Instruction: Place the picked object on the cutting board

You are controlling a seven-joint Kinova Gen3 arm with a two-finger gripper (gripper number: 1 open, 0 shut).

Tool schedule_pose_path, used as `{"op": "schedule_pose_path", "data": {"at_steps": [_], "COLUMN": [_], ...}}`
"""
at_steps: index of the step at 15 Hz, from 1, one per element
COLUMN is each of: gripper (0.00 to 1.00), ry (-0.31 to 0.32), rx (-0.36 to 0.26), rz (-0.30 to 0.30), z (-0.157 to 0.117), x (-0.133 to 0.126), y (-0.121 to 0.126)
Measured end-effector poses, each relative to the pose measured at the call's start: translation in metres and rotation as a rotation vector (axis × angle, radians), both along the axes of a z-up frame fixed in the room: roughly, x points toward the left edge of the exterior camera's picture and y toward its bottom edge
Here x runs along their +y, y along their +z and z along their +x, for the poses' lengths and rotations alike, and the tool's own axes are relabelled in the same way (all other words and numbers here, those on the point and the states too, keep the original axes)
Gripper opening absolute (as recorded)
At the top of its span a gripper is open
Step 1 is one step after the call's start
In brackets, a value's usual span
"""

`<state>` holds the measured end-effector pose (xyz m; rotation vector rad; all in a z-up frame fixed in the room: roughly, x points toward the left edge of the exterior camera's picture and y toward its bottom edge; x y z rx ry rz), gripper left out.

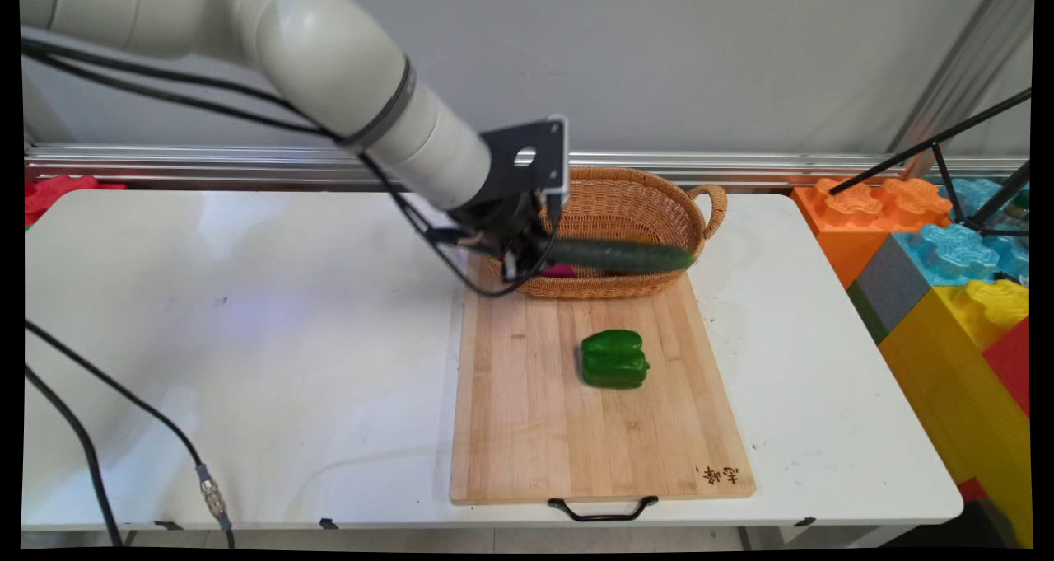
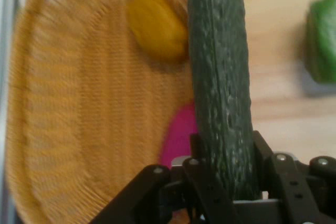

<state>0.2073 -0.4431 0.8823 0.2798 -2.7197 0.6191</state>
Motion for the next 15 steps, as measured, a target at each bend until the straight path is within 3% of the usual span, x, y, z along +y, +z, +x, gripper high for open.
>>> {"op": "schedule_pose_path", "data": {"at_steps": [8, 15], "gripper": [0.00, 0.00], "ry": [0.098, 0.179], "rx": [0.023, 0.084], "rz": [0.116, 0.155], "z": [0.002, -0.012], "x": [0.024, 0.026], "y": [-0.042, -0.074]}}
